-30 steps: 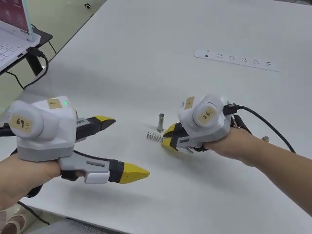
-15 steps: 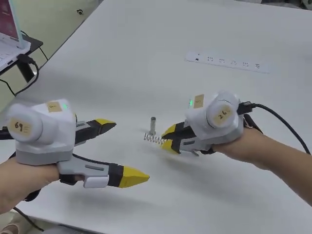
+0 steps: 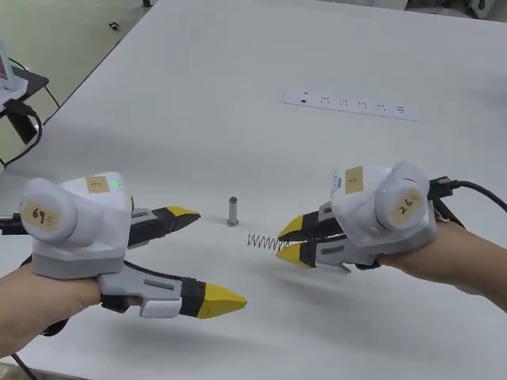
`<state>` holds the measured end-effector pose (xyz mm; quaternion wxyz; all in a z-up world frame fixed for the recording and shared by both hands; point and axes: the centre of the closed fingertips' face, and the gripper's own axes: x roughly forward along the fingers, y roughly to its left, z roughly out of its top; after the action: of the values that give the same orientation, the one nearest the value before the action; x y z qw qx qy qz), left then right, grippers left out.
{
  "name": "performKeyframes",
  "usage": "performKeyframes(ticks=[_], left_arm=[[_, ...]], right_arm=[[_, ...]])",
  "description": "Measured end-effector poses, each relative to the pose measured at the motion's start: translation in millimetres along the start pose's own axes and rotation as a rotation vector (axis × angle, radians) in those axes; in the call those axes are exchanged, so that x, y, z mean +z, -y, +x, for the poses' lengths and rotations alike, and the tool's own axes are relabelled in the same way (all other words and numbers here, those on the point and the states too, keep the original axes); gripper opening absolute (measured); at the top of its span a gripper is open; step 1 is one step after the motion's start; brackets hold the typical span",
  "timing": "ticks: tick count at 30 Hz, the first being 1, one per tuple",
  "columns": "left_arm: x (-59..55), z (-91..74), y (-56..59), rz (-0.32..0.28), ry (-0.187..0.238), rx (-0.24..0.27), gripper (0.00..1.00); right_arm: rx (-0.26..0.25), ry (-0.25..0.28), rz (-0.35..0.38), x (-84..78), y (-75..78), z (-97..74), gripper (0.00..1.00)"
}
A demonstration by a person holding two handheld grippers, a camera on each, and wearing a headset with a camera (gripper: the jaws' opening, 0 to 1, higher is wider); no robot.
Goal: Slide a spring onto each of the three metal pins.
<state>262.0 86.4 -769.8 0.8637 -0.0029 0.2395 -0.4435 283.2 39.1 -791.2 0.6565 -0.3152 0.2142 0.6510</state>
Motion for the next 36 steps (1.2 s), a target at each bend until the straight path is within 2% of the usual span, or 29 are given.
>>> performKeyframes(ticks=[8,17,21,25,36], left_arm=[[1.8,14.9,10.9,0.031,-0.024,-0.063,0.77],[9.3,38.0,29.8,0.068,-0.037,-0.148,0.6],[14.8,48.9,37.7,0.085,-0.027,-0.183,0.5],[14.4,56.2,47.0,0.11,-0.031,-0.217,0.39],[17.0,59.4,55.0,0.163,-0.003,-0.248,0.09]], right_arm=[[0.011,0.008,-0.006,-3.8,-13.1,-15.1,0.08],[0.018,0.009,-0.023,-6.7,-23.8,-28.7,0.08],[0.02,0.013,-0.03,-8.1,-28.3,-34.7,0.08],[0.018,0.007,-0.043,-10.4,-29.6,-40.4,0.08],[0.03,0.018,-0.06,-7.1,-33.6,-49.1,0.08]])
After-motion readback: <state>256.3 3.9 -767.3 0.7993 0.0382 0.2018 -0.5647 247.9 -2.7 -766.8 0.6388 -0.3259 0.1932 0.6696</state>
